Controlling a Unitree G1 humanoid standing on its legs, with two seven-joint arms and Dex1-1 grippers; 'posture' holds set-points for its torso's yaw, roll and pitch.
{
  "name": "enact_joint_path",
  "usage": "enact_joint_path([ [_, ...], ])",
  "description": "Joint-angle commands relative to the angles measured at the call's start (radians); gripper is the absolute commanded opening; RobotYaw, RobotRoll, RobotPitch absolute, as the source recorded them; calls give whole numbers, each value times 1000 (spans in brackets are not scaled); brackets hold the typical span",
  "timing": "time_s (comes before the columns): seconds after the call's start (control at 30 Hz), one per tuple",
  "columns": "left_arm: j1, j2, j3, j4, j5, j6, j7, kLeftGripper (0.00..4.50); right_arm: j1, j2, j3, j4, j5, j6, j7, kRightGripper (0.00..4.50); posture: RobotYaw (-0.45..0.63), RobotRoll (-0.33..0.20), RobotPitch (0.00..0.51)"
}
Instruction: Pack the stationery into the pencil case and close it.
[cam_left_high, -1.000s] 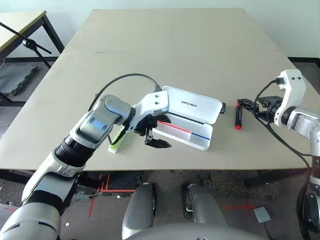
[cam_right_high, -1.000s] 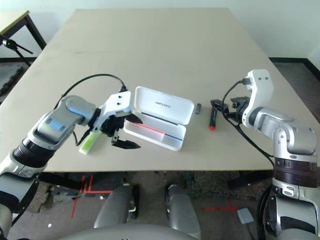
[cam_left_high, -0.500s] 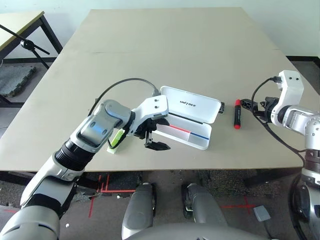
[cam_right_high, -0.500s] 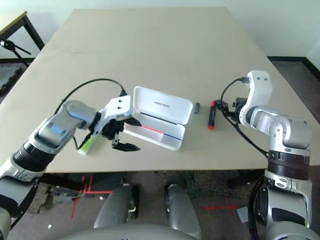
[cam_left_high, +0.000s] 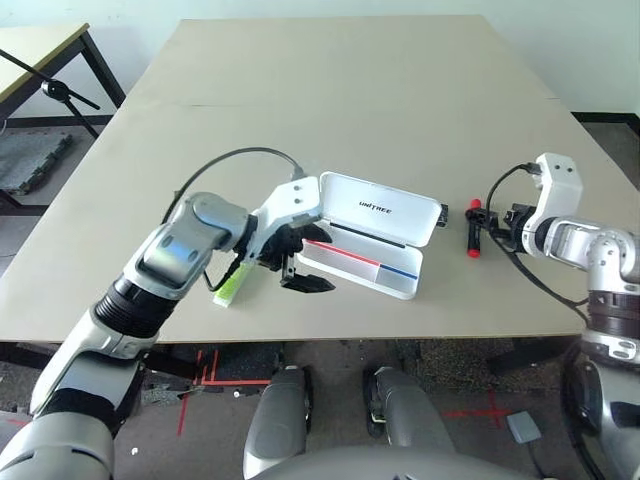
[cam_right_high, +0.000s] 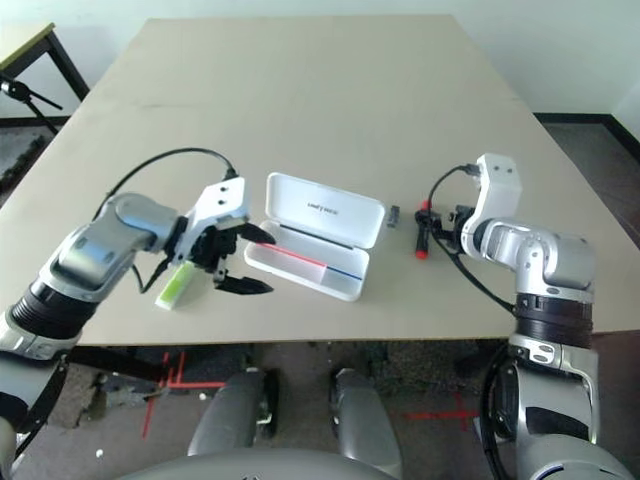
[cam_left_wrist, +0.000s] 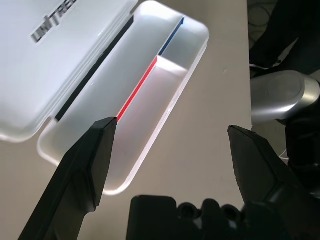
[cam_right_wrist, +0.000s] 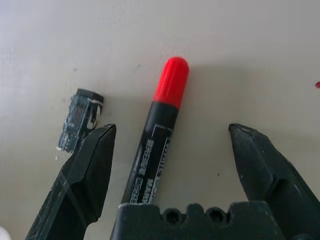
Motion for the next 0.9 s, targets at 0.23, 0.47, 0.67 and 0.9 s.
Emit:
enact_joint_path([
  [0.23,16,51,56,-16,-36,15,14,4500,-3,-4,38,62,-36,-13,23,1218,262,0,102],
  [0.47,14,60,59,22,-32,-9,17,4500,35,-120,97,-42,-29,3,132,479,229,0,109],
  [0.67,2,60,56,53,-26,-28,14,4500,136,-346,184,-240,31,17,368,479,209,0,114],
  [0.9,2,69,55,70,-22,-48,11,4500,304,-663,201,-426,56,-123,677,479,195,0,120],
])
